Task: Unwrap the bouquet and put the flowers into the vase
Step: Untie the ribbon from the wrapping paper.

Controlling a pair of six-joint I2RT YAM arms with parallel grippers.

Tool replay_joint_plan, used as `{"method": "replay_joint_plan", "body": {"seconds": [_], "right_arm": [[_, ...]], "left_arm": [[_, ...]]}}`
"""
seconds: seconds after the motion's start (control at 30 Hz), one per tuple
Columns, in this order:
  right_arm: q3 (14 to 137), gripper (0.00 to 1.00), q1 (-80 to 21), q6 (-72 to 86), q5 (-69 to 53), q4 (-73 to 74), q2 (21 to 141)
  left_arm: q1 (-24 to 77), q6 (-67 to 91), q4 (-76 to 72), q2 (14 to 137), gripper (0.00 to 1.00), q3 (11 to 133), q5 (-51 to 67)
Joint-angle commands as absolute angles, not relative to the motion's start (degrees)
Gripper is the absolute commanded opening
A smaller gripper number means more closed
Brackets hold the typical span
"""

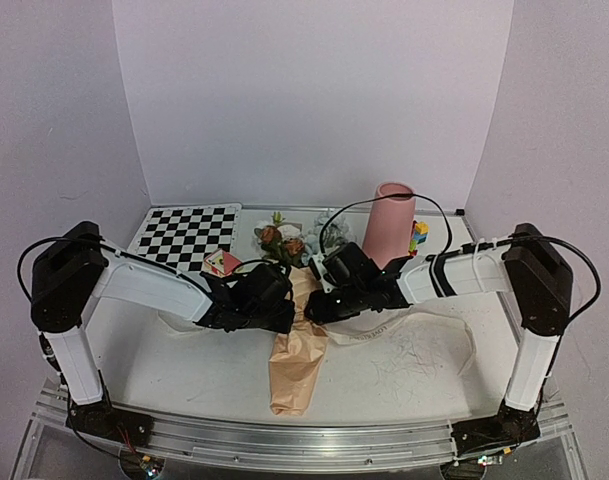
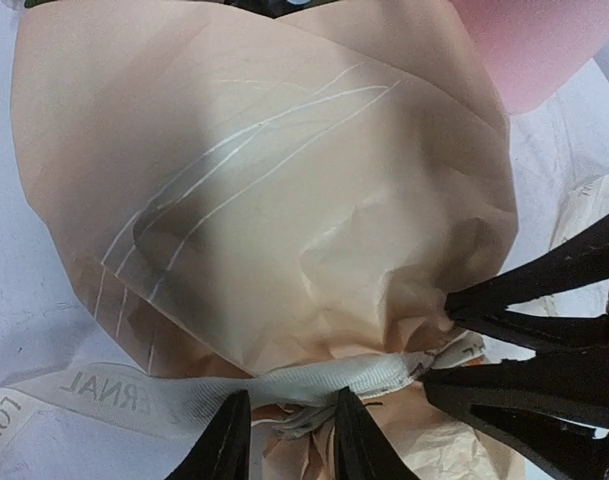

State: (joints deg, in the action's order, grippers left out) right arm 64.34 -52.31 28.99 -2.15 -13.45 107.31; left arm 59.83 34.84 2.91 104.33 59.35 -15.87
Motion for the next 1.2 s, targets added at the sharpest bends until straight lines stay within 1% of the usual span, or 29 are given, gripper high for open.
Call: {"method": "replay_joint_plan", "body": {"seconds": [0.0, 0.23, 0.37, 0.6, 0.73, 0.83, 0.9, 1.17], "right_arm": [[64.0, 0.27, -52.3, 28.0, -1.7, -11.1, 107.5], [61.8, 0.05, -52.4, 28.0, 0.9, -10.6, 103.9], [61.4, 0.0, -52.3, 27.8, 2.5, -10.0, 102.8], [60.3, 0.0, -52.3, 27.3, 3.8, -9.8, 99.5], [59.4, 0.0, -52.3, 25.4, 2.2, -11.1, 97.8], [60.9, 0.11, -52.4, 23.3, -1.3, -11.5, 99.2], [61.9, 0.15, -52.3, 22.5, -2.3, -11.5, 100.7], [65.0, 0.16, -52.4, 21.3, -2.5, -11.4, 105.4]], "left_arm": [[59.7, 34.8, 5.4, 105.5, 0.27, 62.6, -20.9], [59.8, 35.9, 6.4, 104.4, 0.21, 61.9, -23.1], [59.8, 35.7, 6.6, 102.6, 0.2, 61.3, -22.8], [59.7, 34.5, 6.6, 99.2, 0.21, 60.8, -21.3], [59.8, 33.3, 6.5, 98.1, 0.23, 60.9, -19.6], [59.8, 31.4, 5.5, 98.1, 0.26, 61.2, -16.9], [59.8, 30.7, 5.2, 98.5, 0.27, 61.7, -15.9], [59.8, 32.0, 5.2, 99.9, 0.25, 62.6, -14.2]]}}
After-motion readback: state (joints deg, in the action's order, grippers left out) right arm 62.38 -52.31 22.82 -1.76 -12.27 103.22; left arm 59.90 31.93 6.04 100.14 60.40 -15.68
